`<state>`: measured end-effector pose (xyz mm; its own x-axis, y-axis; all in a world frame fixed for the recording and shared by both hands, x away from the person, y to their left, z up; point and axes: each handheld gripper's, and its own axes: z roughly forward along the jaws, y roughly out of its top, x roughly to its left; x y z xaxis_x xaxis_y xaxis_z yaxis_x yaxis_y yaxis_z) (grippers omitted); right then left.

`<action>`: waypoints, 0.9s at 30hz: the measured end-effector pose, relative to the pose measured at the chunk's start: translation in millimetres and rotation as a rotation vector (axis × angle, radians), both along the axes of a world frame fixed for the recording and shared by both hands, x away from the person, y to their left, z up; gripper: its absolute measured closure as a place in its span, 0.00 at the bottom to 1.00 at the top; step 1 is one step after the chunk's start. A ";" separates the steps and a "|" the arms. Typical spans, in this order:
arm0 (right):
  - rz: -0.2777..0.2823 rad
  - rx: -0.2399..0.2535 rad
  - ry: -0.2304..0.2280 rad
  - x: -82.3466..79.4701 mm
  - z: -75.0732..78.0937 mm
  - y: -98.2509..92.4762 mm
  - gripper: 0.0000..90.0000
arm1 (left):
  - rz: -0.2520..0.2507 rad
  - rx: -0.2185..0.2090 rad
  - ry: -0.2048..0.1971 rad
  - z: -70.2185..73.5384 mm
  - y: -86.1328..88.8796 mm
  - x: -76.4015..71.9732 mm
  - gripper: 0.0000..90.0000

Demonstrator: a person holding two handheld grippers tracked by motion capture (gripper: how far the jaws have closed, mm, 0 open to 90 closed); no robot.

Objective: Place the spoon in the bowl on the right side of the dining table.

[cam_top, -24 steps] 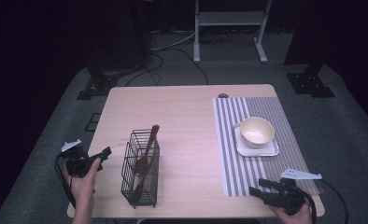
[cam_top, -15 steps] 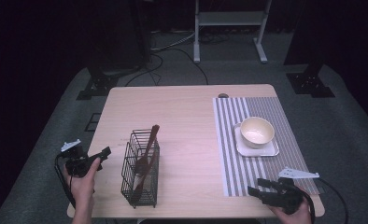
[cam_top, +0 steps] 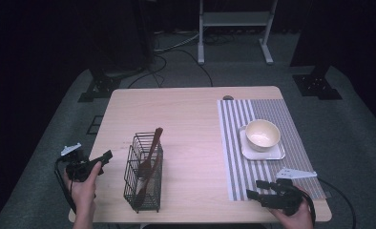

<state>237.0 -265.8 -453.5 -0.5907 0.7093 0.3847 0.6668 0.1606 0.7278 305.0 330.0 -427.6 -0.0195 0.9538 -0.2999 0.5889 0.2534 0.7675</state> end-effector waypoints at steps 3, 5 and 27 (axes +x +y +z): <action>0.012 0.001 0.003 1.8 1.3 3.4 0.37 | 0.000 0.000 -0.001 0.1 -0.1 0.0 0.01; 0.021 -0.003 0.004 3.5 2.7 5.8 0.37 | -0.001 0.000 0.000 0.0 -0.5 0.3 0.01; 0.131 -0.087 -0.026 19.7 40.5 42.8 0.36 | -0.005 -0.002 -0.001 0.4 -1.5 0.3 0.01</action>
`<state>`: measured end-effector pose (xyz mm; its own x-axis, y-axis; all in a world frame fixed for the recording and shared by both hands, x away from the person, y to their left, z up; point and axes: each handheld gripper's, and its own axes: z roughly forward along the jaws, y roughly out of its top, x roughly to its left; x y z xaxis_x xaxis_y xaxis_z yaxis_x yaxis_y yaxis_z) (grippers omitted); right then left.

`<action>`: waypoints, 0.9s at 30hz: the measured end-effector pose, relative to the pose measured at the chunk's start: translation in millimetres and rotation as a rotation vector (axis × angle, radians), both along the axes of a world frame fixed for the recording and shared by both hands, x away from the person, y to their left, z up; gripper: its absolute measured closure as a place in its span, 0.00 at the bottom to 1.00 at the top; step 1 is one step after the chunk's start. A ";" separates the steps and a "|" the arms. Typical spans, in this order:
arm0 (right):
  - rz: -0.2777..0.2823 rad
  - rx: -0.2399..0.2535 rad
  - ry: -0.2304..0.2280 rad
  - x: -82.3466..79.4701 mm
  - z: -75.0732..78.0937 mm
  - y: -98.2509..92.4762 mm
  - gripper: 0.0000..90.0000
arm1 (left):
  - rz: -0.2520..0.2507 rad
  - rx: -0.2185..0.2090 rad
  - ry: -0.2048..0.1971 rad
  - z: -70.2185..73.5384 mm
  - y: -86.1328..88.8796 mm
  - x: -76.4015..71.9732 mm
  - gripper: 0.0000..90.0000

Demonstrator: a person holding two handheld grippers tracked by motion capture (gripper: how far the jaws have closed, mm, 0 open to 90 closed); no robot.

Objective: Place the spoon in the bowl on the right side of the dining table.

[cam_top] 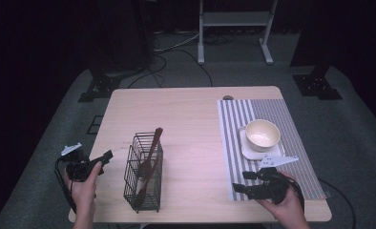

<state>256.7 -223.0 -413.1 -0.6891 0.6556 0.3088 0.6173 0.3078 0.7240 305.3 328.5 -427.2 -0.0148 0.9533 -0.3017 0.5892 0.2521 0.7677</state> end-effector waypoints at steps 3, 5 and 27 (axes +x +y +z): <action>0.012 0.002 0.001 1.9 4.8 4.9 0.36 | -0.002 0.001 -0.001 0.4 0.0 -0.1 0.01; 0.020 -0.005 -0.002 3.2 8.6 9.2 0.36 | -0.001 -0.001 -0.003 0.5 0.2 -0.3 0.01; 0.094 -0.033 0.016 23.3 37.4 48.0 0.36 | 0.000 0.000 -0.005 1.8 1.4 -1.4 0.01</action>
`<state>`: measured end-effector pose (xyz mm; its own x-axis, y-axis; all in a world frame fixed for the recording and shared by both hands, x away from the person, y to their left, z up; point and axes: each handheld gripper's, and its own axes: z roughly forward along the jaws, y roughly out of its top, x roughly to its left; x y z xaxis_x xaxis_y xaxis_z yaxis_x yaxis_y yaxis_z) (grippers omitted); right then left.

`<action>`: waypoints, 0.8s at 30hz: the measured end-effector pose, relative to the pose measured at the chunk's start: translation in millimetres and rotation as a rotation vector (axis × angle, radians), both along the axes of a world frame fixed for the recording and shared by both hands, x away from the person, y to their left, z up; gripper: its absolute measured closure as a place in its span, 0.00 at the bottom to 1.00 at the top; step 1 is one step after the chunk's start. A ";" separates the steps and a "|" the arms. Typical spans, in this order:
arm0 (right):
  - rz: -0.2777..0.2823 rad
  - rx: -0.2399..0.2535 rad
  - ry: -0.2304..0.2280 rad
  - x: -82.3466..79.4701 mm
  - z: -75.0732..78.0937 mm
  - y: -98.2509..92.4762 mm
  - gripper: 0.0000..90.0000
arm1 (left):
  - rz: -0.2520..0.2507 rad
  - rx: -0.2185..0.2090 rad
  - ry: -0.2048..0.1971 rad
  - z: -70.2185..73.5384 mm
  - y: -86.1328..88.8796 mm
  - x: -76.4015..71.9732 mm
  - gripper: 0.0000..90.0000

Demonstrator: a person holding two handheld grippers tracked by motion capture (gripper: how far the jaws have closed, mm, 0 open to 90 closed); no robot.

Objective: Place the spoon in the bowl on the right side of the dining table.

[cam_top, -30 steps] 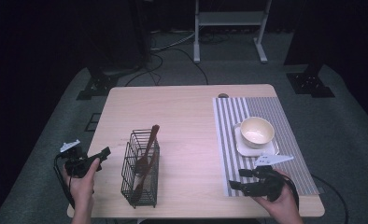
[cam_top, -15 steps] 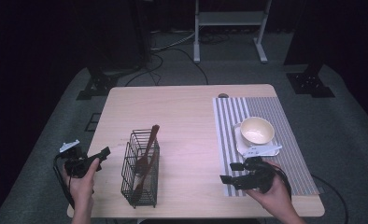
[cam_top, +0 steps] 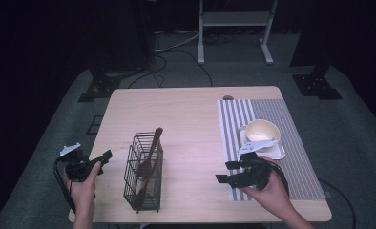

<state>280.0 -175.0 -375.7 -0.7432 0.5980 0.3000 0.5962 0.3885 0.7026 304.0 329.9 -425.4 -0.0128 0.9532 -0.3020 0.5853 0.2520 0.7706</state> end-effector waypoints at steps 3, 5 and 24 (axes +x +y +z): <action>0.011 -0.004 -0.005 0.7 2.6 4.4 0.36 | 0.000 -0.002 -0.001 0.0 -0.3 0.1 0.01; 0.016 -0.007 -0.005 1.0 4.6 6.8 0.36 | 0.001 -0.003 0.000 -0.2 -0.6 0.3 0.01; 0.039 -0.030 -0.002 10.0 22.8 25.1 0.37 | -0.005 -0.002 -0.003 0.8 -0.6 0.1 0.01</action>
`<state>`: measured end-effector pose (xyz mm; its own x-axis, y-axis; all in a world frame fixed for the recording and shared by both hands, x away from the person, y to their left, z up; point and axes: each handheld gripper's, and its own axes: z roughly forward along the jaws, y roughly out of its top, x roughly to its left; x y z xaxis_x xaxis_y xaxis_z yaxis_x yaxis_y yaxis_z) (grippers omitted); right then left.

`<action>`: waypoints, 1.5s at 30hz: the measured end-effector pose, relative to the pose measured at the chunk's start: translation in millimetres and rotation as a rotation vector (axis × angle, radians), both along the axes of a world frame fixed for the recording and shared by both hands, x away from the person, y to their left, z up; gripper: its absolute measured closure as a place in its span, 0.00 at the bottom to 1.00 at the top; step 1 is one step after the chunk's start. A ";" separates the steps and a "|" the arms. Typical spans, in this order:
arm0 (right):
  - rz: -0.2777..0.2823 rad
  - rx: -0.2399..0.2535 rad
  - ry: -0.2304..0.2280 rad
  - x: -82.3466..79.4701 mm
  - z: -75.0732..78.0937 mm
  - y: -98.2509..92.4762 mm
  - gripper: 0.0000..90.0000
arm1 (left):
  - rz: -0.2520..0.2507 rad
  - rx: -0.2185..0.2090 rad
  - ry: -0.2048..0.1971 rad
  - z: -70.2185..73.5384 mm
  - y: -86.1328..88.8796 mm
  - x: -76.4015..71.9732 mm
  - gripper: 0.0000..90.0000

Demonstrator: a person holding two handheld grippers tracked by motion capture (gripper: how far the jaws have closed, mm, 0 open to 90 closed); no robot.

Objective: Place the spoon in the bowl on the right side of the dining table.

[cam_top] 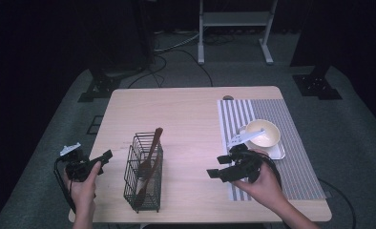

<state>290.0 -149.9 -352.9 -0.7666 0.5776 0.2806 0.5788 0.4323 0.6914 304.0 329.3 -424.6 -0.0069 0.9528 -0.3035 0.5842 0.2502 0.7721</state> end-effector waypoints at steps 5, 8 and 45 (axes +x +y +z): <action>0.008 -0.007 -0.002 2.5 3.9 7.5 0.37 | 0.006 -0.003 -0.002 0.1 0.6 -0.1 0.01; 0.015 -0.010 -0.005 4.2 6.6 12.2 0.37 | 0.006 -0.006 -0.006 0.4 1.1 -0.3 0.01; 0.088 0.024 0.043 20.6 18.9 54.2 0.37 | 0.005 -0.007 -0.006 0.7 0.9 0.0 0.01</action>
